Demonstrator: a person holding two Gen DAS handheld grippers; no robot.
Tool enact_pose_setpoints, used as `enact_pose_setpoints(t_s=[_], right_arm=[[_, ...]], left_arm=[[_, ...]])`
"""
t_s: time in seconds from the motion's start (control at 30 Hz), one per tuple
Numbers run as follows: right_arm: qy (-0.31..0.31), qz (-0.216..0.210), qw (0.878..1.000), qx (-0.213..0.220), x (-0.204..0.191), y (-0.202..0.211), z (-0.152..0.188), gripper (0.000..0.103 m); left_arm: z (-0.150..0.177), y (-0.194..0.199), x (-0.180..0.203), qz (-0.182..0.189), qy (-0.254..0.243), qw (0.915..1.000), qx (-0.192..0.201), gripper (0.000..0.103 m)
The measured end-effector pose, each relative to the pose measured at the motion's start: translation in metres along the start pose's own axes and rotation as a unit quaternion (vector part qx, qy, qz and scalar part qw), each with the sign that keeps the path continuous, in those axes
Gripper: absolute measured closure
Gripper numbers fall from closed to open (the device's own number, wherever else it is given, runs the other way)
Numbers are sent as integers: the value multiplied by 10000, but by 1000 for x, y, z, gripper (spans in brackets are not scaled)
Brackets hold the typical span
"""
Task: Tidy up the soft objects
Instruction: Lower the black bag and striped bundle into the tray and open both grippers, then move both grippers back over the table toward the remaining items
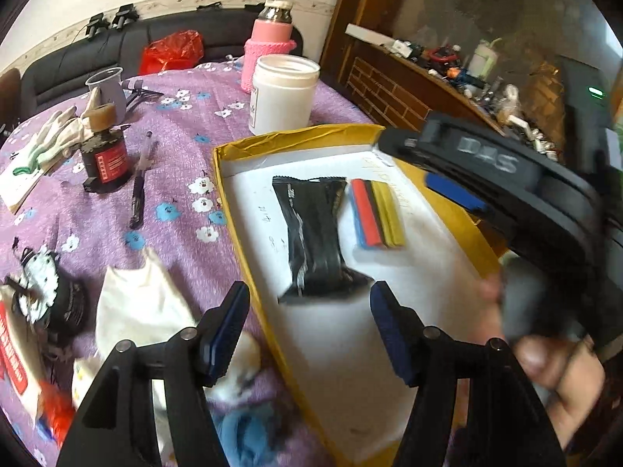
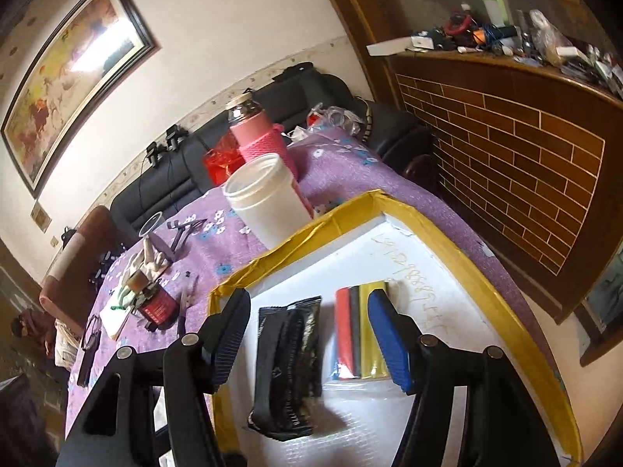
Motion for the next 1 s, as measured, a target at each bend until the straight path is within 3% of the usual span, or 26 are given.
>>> enact_pose_setpoints(t_s=[0.3, 0.73, 0.87, 1.0], right_arm=[[565, -40, 9984, 68, -34, 0, 14, 36], [1206, -251, 9915, 424, -80, 28, 36, 36], [1342, -591, 9877, 543, -106, 54, 53, 35], [1604, -1109, 9798, 438, -143, 70, 84, 28]], left_arm=[[38, 49, -19, -6, -146, 9993, 352, 40], [97, 120, -82, -242, -36, 9974, 675, 39], [116, 141, -107, -351, 65, 9958, 838, 34], [132, 152, -138, -472, 296, 9949, 835, 34]])
Point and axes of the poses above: each gripper's, at about its wrist camera, not at the fingertips, and y roughly against the way its jaws point, x to its right, z to its underside, the point moved 2 cm from there along -y, roughly the way its jaws point, and after that the axes turned 1 degree about -x, right-handed, at the moved point
